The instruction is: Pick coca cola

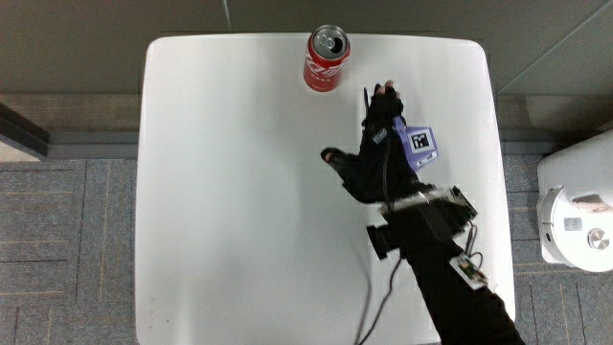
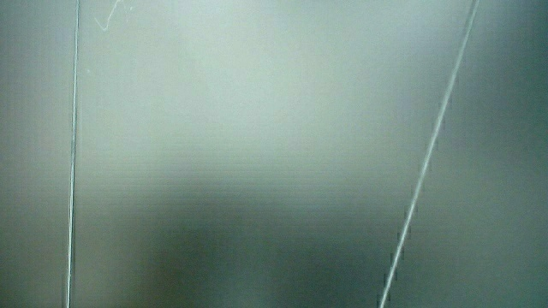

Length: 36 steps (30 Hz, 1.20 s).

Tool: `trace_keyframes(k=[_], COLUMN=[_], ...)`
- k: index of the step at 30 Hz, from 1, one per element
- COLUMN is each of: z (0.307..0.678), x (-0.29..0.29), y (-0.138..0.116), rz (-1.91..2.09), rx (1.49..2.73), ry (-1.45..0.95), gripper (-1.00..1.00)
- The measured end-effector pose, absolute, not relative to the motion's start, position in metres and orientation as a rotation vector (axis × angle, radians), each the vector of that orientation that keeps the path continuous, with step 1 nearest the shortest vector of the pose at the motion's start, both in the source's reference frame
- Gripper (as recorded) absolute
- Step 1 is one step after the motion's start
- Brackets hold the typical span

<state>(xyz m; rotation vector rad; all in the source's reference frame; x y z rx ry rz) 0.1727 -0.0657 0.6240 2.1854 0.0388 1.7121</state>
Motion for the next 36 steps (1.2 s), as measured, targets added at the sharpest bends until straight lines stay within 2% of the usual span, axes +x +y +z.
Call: trace_keyframes(k=[15,22,30,31,33,36], z=[0.647,0.649,0.642,0.639,0.642,0.641], x=[0.187,0.186,0.187,0.187,0.191,0.192], y=[-0.075,-0.079,-0.077,-0.076,-0.075,-0.072], rz=[1.908,1.981,1.972,1.988,1.989,1.999], rx=[2.001,2.001,2.084,2.066,2.124,2.123], ry=[0.175,0.159,0.213,0.226,0.248,0.274], gripper=[0.00,0.00,0.50,0.56,0.69,0.87])
